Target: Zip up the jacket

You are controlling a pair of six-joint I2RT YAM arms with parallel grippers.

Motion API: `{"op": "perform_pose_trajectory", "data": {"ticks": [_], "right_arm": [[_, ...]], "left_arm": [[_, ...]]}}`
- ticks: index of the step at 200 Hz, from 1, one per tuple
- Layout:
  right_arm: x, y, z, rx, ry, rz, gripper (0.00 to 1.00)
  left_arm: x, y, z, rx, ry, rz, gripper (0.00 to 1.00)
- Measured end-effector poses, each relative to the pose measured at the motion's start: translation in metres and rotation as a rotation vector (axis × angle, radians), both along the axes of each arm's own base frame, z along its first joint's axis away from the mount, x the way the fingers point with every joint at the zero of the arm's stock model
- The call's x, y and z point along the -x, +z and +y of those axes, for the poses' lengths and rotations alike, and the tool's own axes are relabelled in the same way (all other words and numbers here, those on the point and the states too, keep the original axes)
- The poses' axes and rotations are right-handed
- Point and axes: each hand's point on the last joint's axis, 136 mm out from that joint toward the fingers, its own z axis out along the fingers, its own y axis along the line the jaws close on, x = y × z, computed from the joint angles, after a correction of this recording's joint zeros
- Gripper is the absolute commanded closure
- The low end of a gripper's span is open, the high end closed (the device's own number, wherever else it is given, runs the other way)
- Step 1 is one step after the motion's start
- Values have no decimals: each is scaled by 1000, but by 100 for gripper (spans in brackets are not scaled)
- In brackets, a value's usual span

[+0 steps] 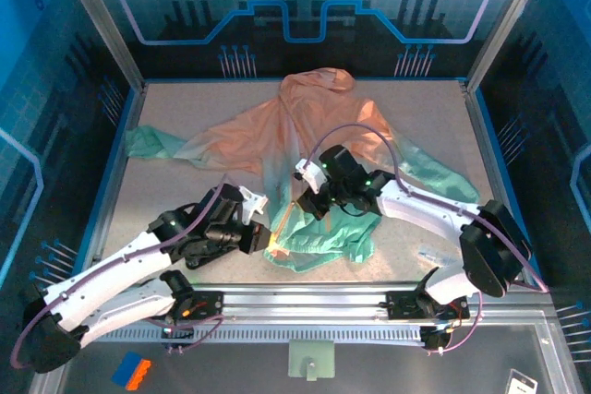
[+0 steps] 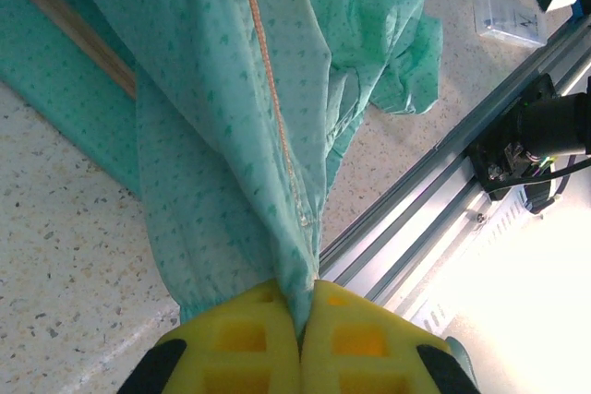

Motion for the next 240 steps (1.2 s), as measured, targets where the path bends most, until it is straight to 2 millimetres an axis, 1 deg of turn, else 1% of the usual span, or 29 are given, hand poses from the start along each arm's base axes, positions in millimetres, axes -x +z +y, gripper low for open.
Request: {"op": "perform_pose_trajectory", "data": {"ticks": [23, 121, 170, 214, 240], "right_arm": [[-3, 0, 3, 0, -8, 5, 100], [-29, 0, 11, 11, -45, 5, 100], [-46, -5, 10, 21, -75, 11, 100], [-62, -5, 11, 19, -99, 12, 100], [-71, -7, 11, 21, -110, 15, 100]], "left_arm": [[2, -6, 2, -3, 7, 12, 100], [1, -9, 5, 29, 95, 55, 100], [2, -17, 11, 28, 147, 83, 100], [2, -18, 15, 38, 194, 92, 100], [5, -26, 20, 43, 225, 114, 100]]}}
